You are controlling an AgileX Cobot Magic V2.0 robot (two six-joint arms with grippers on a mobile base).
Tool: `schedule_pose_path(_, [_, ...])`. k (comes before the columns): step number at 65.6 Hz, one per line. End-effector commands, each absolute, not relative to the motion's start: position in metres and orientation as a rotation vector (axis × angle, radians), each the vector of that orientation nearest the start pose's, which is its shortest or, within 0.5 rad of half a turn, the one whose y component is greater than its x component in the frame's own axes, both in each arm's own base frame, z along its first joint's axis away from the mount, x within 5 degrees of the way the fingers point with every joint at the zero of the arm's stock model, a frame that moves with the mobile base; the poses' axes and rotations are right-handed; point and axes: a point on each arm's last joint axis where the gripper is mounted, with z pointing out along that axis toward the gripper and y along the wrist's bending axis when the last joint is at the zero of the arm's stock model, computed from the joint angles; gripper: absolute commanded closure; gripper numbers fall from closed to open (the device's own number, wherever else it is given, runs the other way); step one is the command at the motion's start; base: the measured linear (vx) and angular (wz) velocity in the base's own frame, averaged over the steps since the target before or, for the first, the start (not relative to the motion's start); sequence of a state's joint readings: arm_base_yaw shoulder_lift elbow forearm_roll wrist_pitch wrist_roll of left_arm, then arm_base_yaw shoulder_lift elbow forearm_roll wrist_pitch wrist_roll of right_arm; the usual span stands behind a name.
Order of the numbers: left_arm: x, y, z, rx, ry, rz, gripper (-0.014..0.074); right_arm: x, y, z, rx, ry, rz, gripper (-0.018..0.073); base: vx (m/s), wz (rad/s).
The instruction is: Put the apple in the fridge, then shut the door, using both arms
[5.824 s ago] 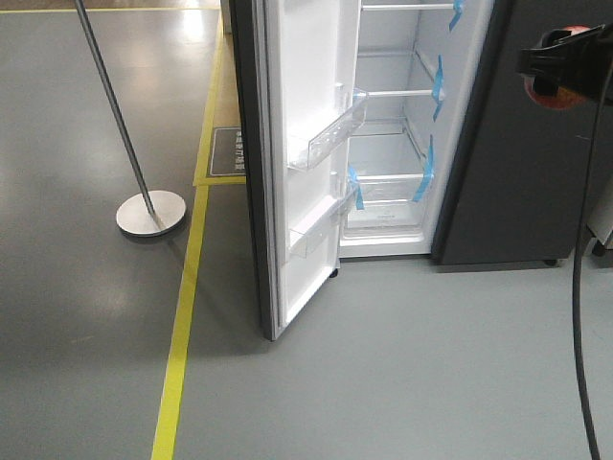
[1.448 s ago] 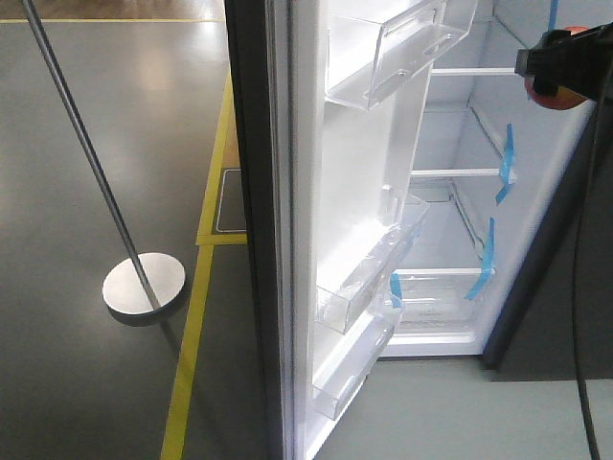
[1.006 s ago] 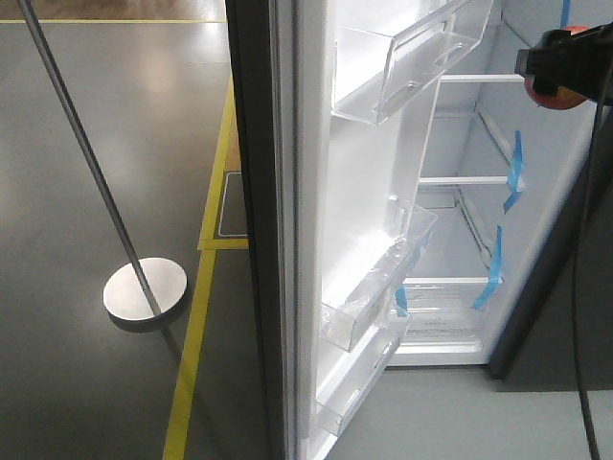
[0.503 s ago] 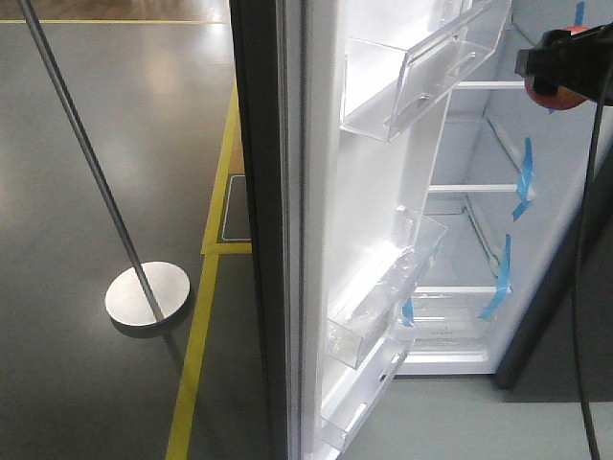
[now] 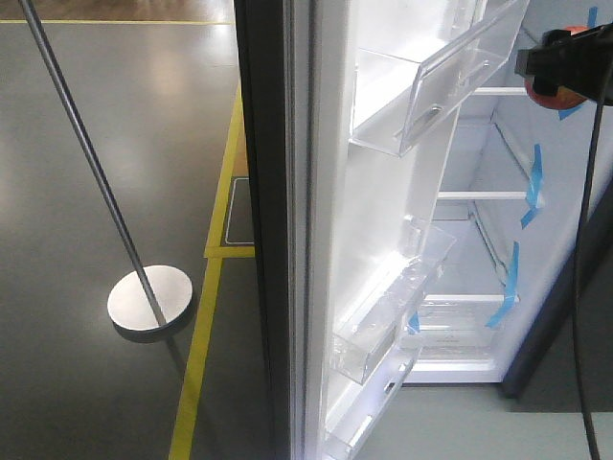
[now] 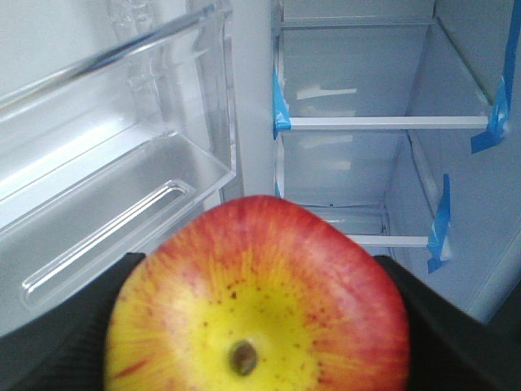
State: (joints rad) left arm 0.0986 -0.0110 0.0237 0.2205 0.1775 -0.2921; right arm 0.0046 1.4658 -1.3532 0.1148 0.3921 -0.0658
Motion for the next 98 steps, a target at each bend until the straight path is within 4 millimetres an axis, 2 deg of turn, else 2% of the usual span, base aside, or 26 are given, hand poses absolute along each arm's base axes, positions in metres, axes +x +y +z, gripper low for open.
schedule_pose_path(1, [0.0542, 0.0071, 0.2027, -0.146, 1.563, 0.033, 0.0602, 0.3355, 0.0032, 0.4166, 0.008, 1.836, 0.056, 0.0345, 0.04, 0.02])
schedule_pose_path(98, [0.0542, 0.0071, 0.2027, -0.146, 1.563, 0.033, 0.0602, 0.3355, 0.0032, 0.4166, 0.008, 1.836, 0.056, 0.0345, 0.04, 0.00])
